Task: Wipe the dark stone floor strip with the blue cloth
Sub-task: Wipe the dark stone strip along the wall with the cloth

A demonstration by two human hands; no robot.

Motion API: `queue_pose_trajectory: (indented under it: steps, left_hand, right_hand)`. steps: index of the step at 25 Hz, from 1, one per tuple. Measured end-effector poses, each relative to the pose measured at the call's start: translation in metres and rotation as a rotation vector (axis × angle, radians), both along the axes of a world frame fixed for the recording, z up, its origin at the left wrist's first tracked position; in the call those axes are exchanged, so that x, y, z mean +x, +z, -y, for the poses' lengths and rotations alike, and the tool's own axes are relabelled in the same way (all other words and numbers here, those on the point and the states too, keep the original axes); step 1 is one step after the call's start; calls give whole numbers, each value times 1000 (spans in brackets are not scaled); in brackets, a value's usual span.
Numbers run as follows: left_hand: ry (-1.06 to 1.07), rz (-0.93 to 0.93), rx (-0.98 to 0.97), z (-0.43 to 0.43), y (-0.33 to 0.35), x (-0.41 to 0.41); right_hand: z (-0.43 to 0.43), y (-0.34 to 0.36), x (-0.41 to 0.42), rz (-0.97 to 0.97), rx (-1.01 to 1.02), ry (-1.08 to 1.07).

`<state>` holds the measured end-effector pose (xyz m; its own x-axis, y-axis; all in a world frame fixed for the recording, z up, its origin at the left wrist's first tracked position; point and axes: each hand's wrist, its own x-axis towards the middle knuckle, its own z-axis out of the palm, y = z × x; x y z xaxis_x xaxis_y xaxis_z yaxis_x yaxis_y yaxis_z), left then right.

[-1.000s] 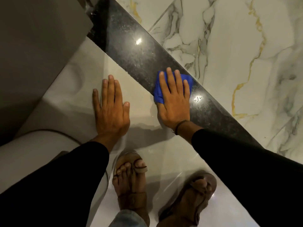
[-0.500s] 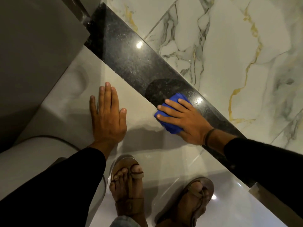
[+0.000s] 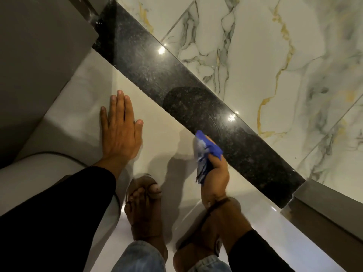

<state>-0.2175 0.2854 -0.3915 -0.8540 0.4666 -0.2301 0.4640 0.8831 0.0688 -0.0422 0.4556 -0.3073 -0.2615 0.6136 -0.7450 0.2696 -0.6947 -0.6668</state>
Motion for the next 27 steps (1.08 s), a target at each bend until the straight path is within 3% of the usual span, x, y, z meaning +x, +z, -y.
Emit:
queue_pose_trajectory:
  steps: [3,5,9,12,17,22,27]
  left_hand:
    - [8,22,9,-3,13,-7]
    - [56,34,46,-4,14,-16]
    - [175,6,82,9,1,-35]
    - [211,-31,75,20,-10,-38]
    - [201,-117,111,26,-27,-37]
    - [192,-161,159,30,-34,-35]
    - [186,-167,146,28,-32,-34]
  right_hand:
    - [-35,12,16,101,-148,-490]
    - [-64,12,27,154,12,-577]
    - [-78,-15,19,231,374,-256]
    - [-53,-47,-10,279,438,-96]
    - [-20,-74,-71,609,559,57]
    - [3,-86,-134,754,775,242]
    - [17,-90,-190,840,844,371]
